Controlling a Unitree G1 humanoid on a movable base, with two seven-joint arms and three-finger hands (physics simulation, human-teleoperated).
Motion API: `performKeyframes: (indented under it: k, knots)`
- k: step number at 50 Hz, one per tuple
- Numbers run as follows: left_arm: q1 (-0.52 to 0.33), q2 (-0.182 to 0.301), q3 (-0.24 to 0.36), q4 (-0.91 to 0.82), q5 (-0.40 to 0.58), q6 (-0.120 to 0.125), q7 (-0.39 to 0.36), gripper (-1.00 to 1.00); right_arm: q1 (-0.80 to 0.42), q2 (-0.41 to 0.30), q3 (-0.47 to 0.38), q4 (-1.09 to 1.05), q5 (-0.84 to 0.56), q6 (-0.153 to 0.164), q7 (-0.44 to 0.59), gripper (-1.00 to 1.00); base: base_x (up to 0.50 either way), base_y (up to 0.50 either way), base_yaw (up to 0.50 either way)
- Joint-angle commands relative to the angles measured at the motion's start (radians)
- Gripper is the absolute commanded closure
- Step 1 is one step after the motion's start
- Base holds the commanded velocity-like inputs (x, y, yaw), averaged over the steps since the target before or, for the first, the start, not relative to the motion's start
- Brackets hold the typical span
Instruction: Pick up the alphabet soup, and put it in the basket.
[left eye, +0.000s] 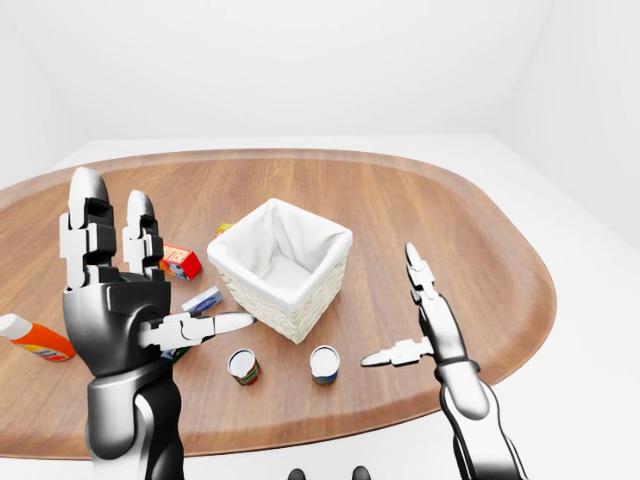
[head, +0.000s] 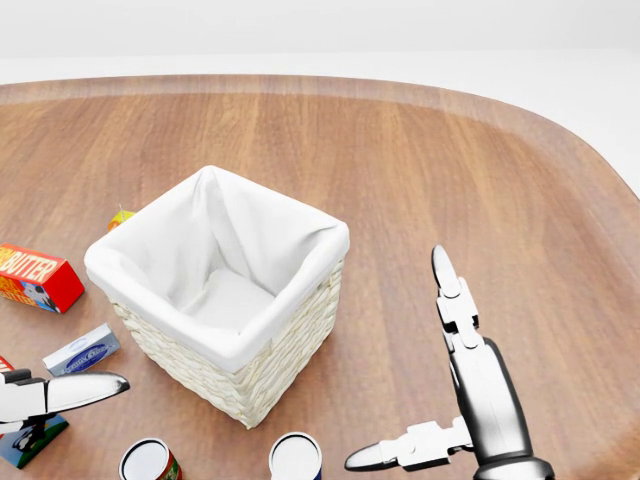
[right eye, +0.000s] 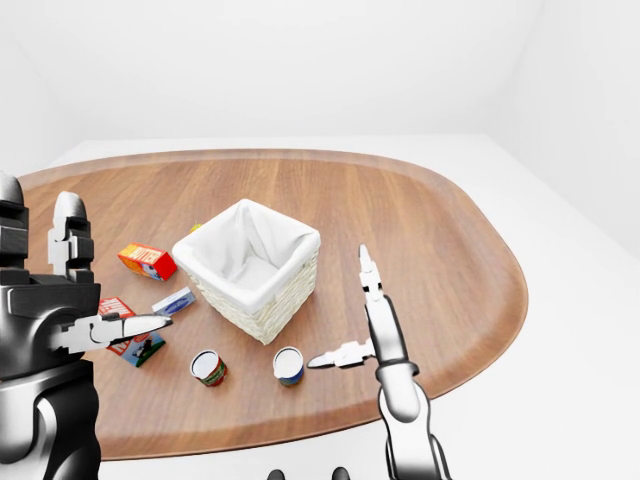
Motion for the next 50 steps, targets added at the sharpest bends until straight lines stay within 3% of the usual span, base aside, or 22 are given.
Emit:
performKeyframes:
  k: [1, 24, 35, 50]
  knots:
    - [0.003, -0.001, -0.002, -0.003, 0.001, 0.0, 0.0, -1.0, 0.007, -0.005, 0.039, 0.074, -0.041, -0.015, 0.004, -1.0, 0.0, 0.0, 0.0]
    - [0.001, -0.001, -0.001, -0.006, 0.001, 0.0, 0.001, -1.0, 0.003, -0.007, 0.103, 0.219, -0.091, -0.072, -0.002, -1.0, 0.0, 0.0, 0.0]
    - [0.002, -0.002, -0.006, 0.01, 0.008, 0.0, -0.002, -1.0, -0.014, -0.002, 0.138, 0.347, -0.125, -0.137, -0.027, -1.0, 0.0, 0.0, 0.0]
    - [0.0, -0.001, -0.009, 0.009, 0.009, 0.0, 0.0, -1.0, -0.029, 0.01, 0.156, 0.409, -0.147, -0.163, -0.038, -1.0, 0.0, 0.0, 0.0]
